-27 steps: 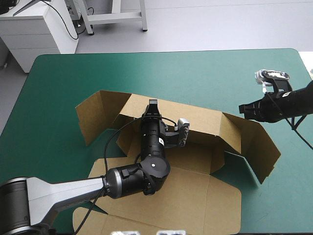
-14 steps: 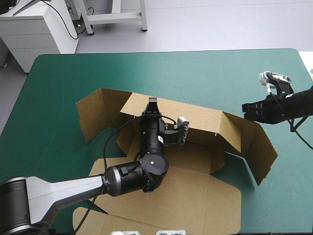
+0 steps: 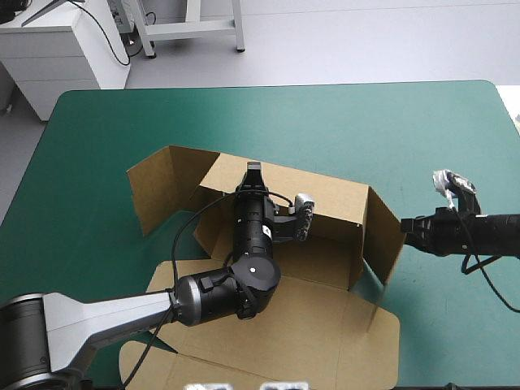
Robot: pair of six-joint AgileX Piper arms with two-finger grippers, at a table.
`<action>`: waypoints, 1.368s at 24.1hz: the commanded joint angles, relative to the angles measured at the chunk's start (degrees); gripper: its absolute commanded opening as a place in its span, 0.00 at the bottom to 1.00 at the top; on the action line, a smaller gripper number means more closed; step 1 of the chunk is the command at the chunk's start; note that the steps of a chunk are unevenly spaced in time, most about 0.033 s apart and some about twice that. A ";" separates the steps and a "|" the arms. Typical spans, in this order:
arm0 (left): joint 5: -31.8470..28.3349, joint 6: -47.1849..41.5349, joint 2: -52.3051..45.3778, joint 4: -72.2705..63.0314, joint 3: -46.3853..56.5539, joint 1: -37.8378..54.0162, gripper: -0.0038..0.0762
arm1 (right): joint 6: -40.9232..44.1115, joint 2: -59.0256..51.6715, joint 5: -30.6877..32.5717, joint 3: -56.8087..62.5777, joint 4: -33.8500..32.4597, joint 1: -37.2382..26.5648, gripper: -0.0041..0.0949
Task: Fold the box
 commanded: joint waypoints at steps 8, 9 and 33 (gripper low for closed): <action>-0.17 -0.01 -1.81 -0.64 -0.65 -0.07 0.04 | -7.17 -18.40 -7.92 10.47 8.87 -0.18 0.02; -0.17 -0.01 -1.81 -0.64 -0.65 -0.07 0.04 | -8.35 -19.77 -9.87 12.04 9.33 -0.18 0.02; -0.36 -0.01 -1.81 -0.64 -0.65 -0.07 0.04 | -28.73 -25.10 -6.02 23.10 16.32 0.41 0.64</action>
